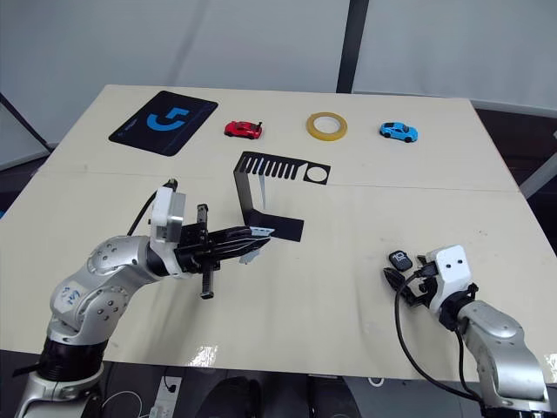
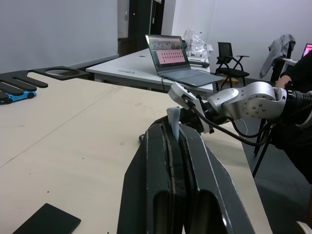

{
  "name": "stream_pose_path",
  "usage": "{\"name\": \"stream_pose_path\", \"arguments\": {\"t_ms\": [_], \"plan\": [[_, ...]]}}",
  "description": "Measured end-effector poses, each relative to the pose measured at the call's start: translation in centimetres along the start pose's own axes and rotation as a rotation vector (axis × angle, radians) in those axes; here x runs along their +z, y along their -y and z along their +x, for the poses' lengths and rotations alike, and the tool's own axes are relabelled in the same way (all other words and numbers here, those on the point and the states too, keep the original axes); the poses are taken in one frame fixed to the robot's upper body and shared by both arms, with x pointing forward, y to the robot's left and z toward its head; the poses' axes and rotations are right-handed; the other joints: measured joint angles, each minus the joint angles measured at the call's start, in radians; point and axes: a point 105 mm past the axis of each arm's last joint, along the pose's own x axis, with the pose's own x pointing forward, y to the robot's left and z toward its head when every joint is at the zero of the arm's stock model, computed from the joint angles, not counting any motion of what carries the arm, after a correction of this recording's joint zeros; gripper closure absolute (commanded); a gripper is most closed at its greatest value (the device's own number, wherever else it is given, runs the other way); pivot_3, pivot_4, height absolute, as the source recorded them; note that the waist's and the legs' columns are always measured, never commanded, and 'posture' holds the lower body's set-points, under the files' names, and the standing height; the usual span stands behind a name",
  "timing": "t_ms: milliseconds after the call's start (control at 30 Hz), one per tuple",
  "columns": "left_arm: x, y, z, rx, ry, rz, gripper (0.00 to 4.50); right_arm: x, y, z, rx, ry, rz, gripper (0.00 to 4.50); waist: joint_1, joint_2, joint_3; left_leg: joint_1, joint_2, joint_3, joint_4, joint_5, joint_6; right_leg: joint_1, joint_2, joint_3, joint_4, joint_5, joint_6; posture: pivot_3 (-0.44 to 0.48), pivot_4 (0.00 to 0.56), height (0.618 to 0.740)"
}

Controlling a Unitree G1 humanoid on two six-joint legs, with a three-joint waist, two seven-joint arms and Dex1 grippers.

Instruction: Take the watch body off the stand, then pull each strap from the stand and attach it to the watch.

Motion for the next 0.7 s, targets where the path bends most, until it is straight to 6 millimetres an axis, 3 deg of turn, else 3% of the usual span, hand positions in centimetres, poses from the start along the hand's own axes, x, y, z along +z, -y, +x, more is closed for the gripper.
{"name": "stream_pose_path", "arguments": {"t_ms": [700], "plan": [[-0.02,-0.09,0.06,0.005,-0.006,-0.007,4.5,-0.38,0.85,0.47,0.048,-0.009,-0.017,0.11,0.003,0.0,0.0,0.0,0.0,0.0,0.0,0.0,0.0,0.0,0.0,0.0,0.0,0.0,0.0,0.0,0.15,0.74]]}}
